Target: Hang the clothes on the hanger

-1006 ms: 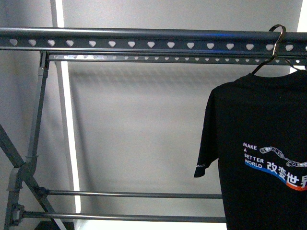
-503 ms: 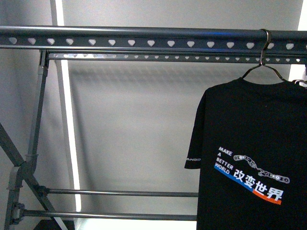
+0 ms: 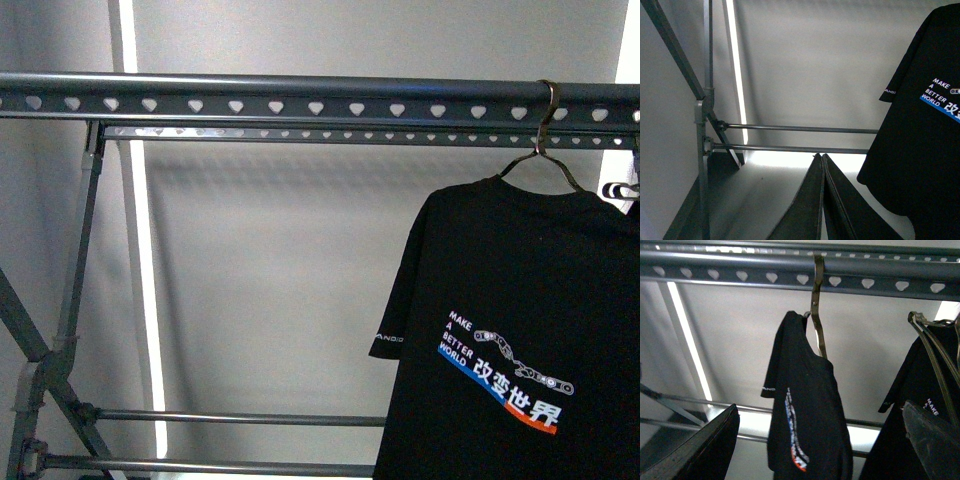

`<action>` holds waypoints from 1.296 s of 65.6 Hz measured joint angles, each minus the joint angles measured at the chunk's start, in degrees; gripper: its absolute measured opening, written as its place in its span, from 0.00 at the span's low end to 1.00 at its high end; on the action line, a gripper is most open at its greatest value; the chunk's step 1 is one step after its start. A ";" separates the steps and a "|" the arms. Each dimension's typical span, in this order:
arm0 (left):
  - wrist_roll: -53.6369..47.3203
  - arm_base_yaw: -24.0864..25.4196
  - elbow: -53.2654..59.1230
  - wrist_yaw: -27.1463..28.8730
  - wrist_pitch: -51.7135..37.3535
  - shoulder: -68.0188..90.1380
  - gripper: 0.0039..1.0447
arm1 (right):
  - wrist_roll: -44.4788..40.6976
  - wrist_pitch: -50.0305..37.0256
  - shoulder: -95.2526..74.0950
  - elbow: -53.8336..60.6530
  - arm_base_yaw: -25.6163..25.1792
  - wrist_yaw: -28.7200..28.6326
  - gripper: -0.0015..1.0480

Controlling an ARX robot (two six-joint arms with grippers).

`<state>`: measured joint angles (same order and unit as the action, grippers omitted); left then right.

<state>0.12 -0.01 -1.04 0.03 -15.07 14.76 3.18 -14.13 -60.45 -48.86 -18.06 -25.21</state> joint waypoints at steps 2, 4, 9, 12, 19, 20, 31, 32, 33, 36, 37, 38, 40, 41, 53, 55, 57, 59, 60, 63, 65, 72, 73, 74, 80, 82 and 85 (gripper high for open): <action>0.00 0.00 0.00 0.00 0.55 -0.55 0.03 | 1.40 -0.35 3.32 2.89 -0.09 0.00 0.93; 0.00 0.00 0.00 0.00 1.05 -1.07 0.03 | 2.23 -0.33 6.88 5.86 -0.07 0.02 0.93; 0.00 0.00 0.00 0.00 2.34 -2.32 0.03 | 4.44 -0.48 16.09 13.64 0.59 1.20 0.93; 0.00 0.00 0.00 0.00 3.08 -3.06 0.03 | 4.76 -0.39 21.66 18.08 1.46 3.17 0.93; 0.00 0.00 0.00 0.00 4.70 -4.66 0.03 | 1.90 9.09 35.17 25.99 5.97 12.70 0.82; 0.00 0.00 -0.02 0.00 5.20 -5.14 0.03 | 0.98 10.95 37.09 27.15 6.80 14.01 0.79; 0.00 0.00 -0.02 -0.02 14.73 -14.23 0.03 | -2.25 12.44 43.43 33.90 13.79 23.37 0.49; 0.00 0.00 -0.02 -0.02 14.82 -14.32 0.03 | -2.36 12.37 43.65 34.21 14.43 23.87 0.47; 0.00 0.00 -0.02 -0.02 14.84 -14.34 0.03 | -2.45 12.26 44.04 34.80 15.52 24.39 0.44; 0.00 0.00 -0.02 0.04 14.93 -14.43 0.03 | -2.69 11.96 44.85 35.85 16.98 24.50 0.37; 0.00 0.00 -0.02 0.02 14.93 -14.45 0.03 | -2.80 11.80 45.22 36.28 17.35 24.50 0.33; 0.00 0.00 -0.02 0.02 14.93 -14.45 0.03 | -2.84 11.74 45.42 36.48 17.46 24.52 0.32; 0.00 0.00 -0.02 0.00 14.95 -14.49 0.03 | -2.95 11.41 46.23 37.46 17.73 24.68 0.23; 0.00 0.00 -0.02 0.04 14.95 -14.49 0.03 | -2.95 11.63 46.82 37.81 17.77 24.79 0.20; 0.00 0.00 -0.02 0.02 14.95 -14.53 0.03 | -3.15 15.67 53.81 40.65 17.86 25.14 0.03; 0.00 0.00 -0.02 0.00 14.95 -14.53 0.03 | -3.15 15.58 54.31 41.09 17.86 25.11 0.02; 0.00 0.00 -0.02 0.02 14.95 -14.53 0.03 | -3.15 15.56 54.62 41.51 17.86 25.11 0.02; 0.00 0.00 -0.02 0.02 14.95 -14.53 0.03 | -3.15 15.47 54.86 41.97 17.86 25.11 0.02; 0.00 0.00 -0.02 0.02 14.95 -14.53 0.03 | -3.15 15.47 54.90 42.12 17.86 25.11 0.02; 0.00 0.00 -0.02 0.02 14.95 -14.53 0.03 | -3.15 15.41 55.25 42.84 17.86 25.11 0.02; 0.02 0.00 -0.02 0.02 14.95 -14.53 0.03 | -3.15 15.34 55.43 43.19 17.86 25.11 0.02; 0.00 0.00 -0.02 0.02 14.95 -14.53 0.03 | -3.15 15.02 56.26 44.00 17.86 25.11 0.02; 0.00 0.00 -0.02 0.02 14.95 -14.53 0.03 | -3.15 14.97 56.37 44.13 17.86 25.14 0.02; 0.00 0.00 -0.02 0.02 14.95 -14.53 0.03 | -3.15 14.97 56.41 44.19 17.86 25.14 0.02; 0.00 0.00 -0.02 0.02 14.95 -14.53 0.03 | -3.15 14.82 57.18 45.05 17.86 25.09 0.02; 0.00 0.00 -0.02 0.02 14.95 -14.53 0.03 | -3.17 14.80 57.37 45.29 17.86 25.11 0.02; 0.00 0.00 -0.02 0.02 14.95 -14.53 0.03 | -3.15 14.71 57.64 45.68 17.86 25.11 0.02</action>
<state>0.12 -0.01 -1.06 0.05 -0.12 0.23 0.03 0.58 -2.81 -3.18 -0.21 -0.10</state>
